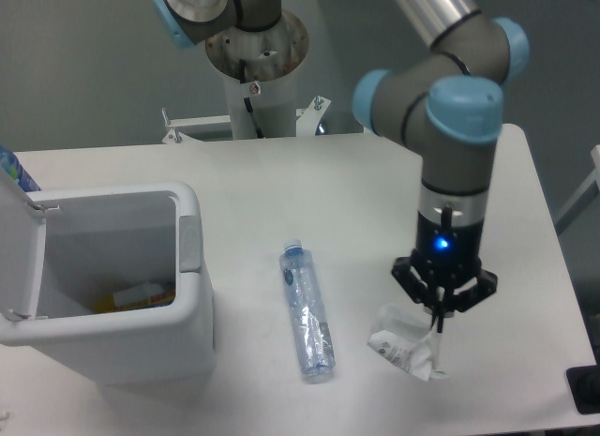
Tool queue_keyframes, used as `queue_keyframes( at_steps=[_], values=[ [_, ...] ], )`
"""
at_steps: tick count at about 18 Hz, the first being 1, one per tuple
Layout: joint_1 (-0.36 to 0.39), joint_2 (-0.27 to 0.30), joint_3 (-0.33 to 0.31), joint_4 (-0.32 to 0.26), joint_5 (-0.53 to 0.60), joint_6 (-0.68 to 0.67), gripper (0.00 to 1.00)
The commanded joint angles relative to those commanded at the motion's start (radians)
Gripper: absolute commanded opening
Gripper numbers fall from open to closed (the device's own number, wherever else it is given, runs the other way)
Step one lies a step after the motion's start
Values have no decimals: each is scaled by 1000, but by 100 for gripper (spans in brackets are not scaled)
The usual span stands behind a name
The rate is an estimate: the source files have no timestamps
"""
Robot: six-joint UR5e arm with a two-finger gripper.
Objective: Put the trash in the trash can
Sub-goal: 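Lift the tissue and carry it over the white trash bin, then lower into the bin, open the gripper to drop the tissue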
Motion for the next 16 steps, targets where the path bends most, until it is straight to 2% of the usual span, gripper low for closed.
queue_keyframes(
  at_steps=[4,11,13,16],
  values=[
    [-72,95,-14,-8,0,-146,0],
    [-215,258,-136,-9,2,-303,0],
    [-261,282,-169,-9,2,-355,0],
    [-318,284,-190,-9,8,-361,0]
  ],
)
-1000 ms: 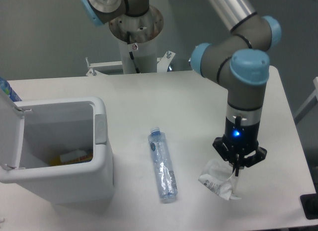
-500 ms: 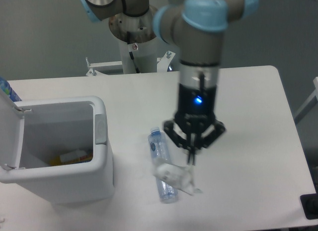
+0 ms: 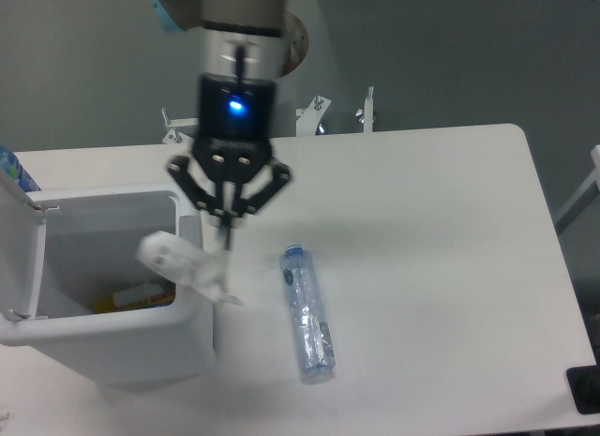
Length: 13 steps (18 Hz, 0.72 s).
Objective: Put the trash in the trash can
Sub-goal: 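Lower into the bin, open the gripper to drop the tissue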
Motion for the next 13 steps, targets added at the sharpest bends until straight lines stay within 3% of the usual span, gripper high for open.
queue_keyframes(
  at_steps=[2,4,5,7,9,11,13],
  values=[
    [-32,-6,-5,0,-6,0,0],
    [-60,-12,-26,2,-3,0,9],
    [-65,-11,-34,2,-3,9,20],
    [-66,-12,-34,6,-5,21,57],
    [-66,-14,-26,6,-3,49,85],
    [-66,-12,-23,6,-3,55,100],
    [-66,-9,-22,5,-3,51,100]
  ],
)
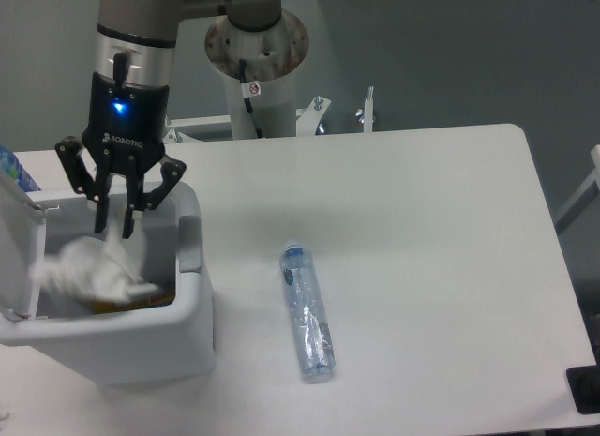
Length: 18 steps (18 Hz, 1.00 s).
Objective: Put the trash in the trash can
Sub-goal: 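Lower into the bin, open the gripper to drop the tissue, then move the open gripper back over the clear plastic water bottle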
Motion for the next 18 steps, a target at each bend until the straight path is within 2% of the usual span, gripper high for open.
queue_keyframes(
  at_steps=[6,12,16,18],
  values=[
    [23,-6,40,2,5,-14,100],
    [224,-11,86,6,-5,-60,100],
    [339,-72,118,5,-20,-87,100],
    [367,-122,147,-3,-18,-87,100]
  ],
)
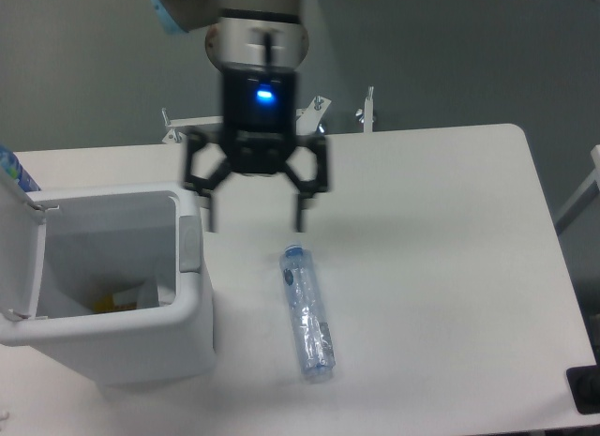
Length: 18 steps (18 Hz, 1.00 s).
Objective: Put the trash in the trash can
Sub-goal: 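Move the open gripper back over the clear plastic water bottle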
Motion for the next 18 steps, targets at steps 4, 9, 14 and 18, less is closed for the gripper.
queue_keyframes(
  at_steps=[4,9,14,18],
  values=[
    [26,-95,21,-3,21,35,100],
    [26,-207,37,-3,120,120,100],
    [20,-296,40,0,124,155,100],
    [8,-351,45,-2,124,156,100]
  ],
)
